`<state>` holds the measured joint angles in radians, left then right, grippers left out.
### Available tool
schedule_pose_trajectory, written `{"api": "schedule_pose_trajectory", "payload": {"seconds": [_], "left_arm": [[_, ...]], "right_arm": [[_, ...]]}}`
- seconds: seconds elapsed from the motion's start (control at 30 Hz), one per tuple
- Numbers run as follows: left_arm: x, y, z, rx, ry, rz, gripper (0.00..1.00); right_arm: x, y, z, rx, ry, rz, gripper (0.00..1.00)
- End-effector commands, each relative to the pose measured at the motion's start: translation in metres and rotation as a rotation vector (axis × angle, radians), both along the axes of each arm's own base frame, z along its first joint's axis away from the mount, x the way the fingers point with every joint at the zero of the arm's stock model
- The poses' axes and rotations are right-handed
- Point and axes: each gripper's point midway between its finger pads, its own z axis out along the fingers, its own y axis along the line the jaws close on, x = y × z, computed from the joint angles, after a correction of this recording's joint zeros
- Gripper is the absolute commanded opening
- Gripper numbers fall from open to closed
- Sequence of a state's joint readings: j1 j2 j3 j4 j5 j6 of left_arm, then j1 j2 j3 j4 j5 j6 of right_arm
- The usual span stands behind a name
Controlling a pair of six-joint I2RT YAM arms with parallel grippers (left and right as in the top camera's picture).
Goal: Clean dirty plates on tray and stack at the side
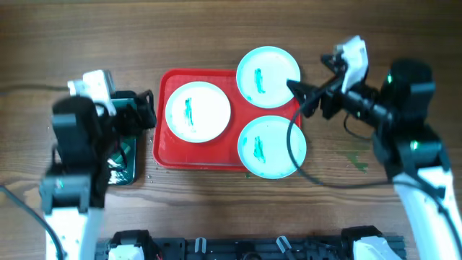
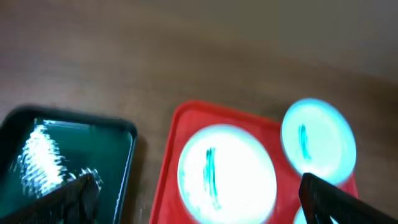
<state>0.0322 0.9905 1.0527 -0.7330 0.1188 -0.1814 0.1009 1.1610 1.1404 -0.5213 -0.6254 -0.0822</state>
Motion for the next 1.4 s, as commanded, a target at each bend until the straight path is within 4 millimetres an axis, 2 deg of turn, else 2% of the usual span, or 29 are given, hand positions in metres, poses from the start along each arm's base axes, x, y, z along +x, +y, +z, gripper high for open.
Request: {"api": "schedule_pose_trajectory", "payload": {"seconds": [0.0, 0.1, 0.17, 0.37, 0.53, 0.63, 0.73, 0.87, 0.97, 1.07, 1.17, 1.37], "left_arm": [[0.019, -0.019, 0.025, -0.078, 0.06, -0.08, 1.0], [0.027, -0.046, 0.031, -0.186, 0.084, -0.203, 1.0], [0.03, -0.047, 0.024, -0.192, 0.107, -0.205, 1.0], [0.028, -0.048, 0.013, -0.207, 0.16, -0.207, 1.0], [0.029, -0.048, 0.013, -0.207, 0.155, -0.208, 1.0], [0.031, -0.047, 0.012, -0.199, 0.154, -0.201, 1.0], [0.036, -0.034, -0.001, -0.159, 0.194, -0.13, 1.0], [0.04, 0.0, -0.034, -0.137, 0.317, 0.138, 1.0], [0.04, 0.014, -0.059, -0.12, 0.405, 0.24, 1.0], [0.04, 0.025, -0.076, -0.095, 0.46, 0.308, 1.0], [0.041, 0.032, -0.085, -0.089, 0.488, 0.348, 1.0], [0.032, 0.061, -0.092, -0.105, 0.525, 0.434, 1.0]], "right_arm": [[0.023, 0.009, 0.017, 0.027, 0.084, 0.041, 1.0], [0.038, 0.003, 0.004, -0.007, 0.114, -0.004, 1.0], [0.046, 0.0, -0.004, -0.011, 0.138, -0.035, 1.0], [0.05, 0.004, -0.032, -0.001, 0.251, -0.04, 1.0], [0.051, 0.014, -0.072, -0.062, 0.387, -0.088, 0.99], [0.051, 0.028, -0.097, -0.144, 0.451, -0.13, 0.94], [0.052, 0.052, -0.116, -0.192, 0.492, -0.128, 0.87], [0.06, 0.087, -0.144, -0.249, 0.545, -0.118, 0.73], [0.065, 0.11, -0.166, -0.297, 0.571, -0.113, 0.65], [0.067, 0.129, -0.187, -0.339, 0.588, -0.107, 0.6], [0.069, 0.143, -0.208, -0.389, 0.583, -0.105, 0.58], [0.062, 0.161, -0.26, -0.437, 0.648, -0.123, 0.44]]}}
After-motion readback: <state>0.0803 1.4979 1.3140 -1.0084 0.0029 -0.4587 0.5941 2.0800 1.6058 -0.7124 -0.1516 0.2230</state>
